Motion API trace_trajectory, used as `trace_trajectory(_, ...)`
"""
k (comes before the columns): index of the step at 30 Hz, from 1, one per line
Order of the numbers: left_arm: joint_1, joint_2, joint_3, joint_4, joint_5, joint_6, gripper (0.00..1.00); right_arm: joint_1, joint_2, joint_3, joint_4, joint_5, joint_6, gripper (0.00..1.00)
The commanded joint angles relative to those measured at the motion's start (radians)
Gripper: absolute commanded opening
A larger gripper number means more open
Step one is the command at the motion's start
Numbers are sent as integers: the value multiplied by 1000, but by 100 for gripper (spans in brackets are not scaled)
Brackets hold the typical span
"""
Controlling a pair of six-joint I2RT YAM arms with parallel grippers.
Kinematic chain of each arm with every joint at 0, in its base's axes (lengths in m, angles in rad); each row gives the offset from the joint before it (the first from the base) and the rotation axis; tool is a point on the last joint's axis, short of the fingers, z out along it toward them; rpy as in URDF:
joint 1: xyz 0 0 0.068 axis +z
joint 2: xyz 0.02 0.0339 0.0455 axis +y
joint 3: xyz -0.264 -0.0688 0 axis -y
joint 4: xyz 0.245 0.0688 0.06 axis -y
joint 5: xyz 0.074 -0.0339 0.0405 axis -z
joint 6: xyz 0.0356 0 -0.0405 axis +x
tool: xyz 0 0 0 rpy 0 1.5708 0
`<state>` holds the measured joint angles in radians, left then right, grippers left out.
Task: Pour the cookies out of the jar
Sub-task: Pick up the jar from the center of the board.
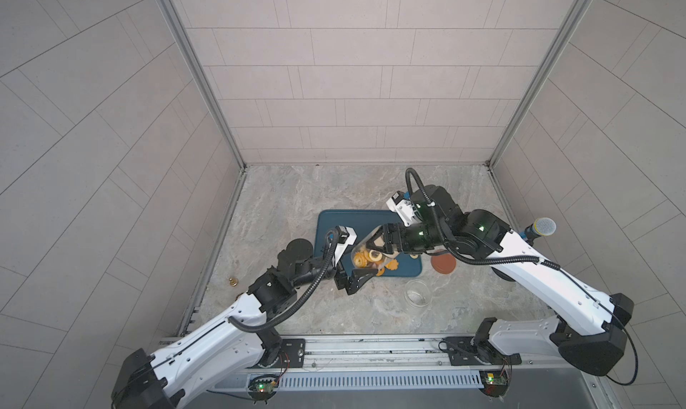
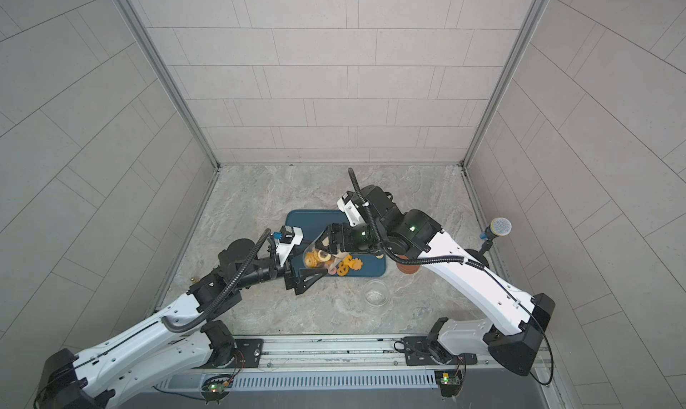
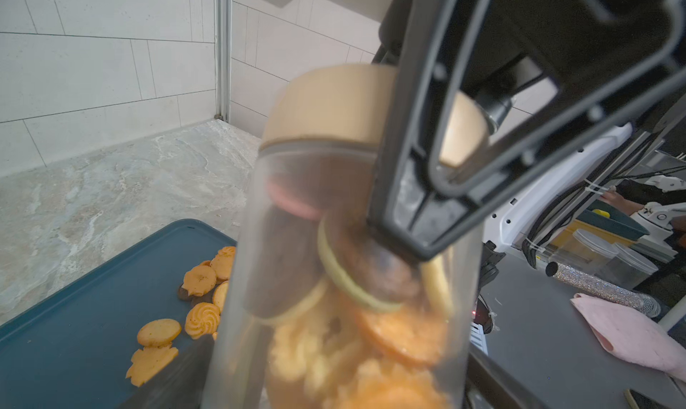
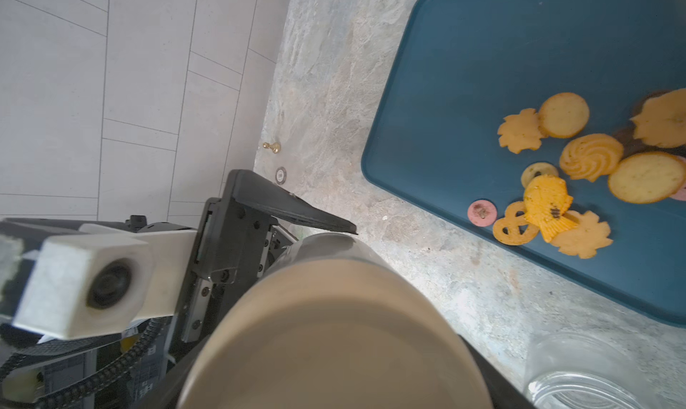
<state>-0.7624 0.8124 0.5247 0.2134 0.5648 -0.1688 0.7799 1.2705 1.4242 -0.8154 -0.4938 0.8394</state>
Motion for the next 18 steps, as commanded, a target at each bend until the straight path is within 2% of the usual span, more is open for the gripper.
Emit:
trace_trajectory(1,-9,-19,-22,72,23,-13,98,4,-8,27,139,-65,50,0)
trace_trajectory(11,-10,-29,-65,179,11,-47,91,24,9,-19,260,-109,129,0)
trace_trajectory(14,-10,-28,-69,190,11,-56,82,30,12,-33,286,-114,146,0)
trace_trajectory(18,-9,-29,-62,184,10,-61,62,38,16,-48,312,-116,162,0)
